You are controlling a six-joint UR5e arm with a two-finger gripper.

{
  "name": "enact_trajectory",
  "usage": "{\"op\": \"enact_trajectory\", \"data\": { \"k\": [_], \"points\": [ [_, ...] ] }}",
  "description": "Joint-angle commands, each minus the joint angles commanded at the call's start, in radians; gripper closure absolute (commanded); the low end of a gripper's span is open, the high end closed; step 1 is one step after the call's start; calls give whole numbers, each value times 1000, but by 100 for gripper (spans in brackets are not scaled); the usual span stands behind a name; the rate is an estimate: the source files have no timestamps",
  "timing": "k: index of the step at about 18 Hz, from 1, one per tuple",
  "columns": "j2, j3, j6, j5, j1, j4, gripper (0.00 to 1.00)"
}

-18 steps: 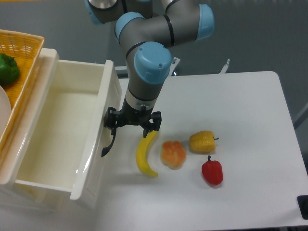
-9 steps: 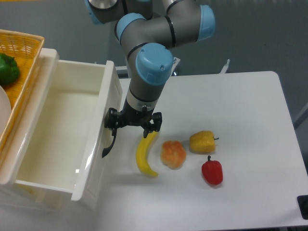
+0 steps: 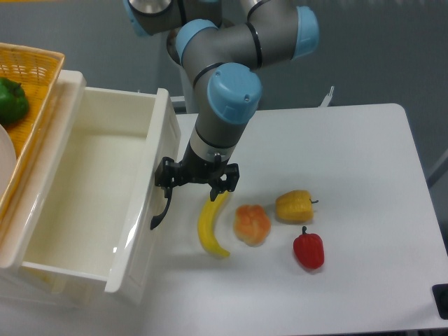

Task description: Slide the top white drawer open

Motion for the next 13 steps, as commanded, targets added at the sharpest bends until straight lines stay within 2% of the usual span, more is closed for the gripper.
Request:
{"op": "enact_trajectory", "data": {
  "k": [13],
  "points": [
    [-2, -8, 2, -41, 2, 0, 0]
  ]
}}
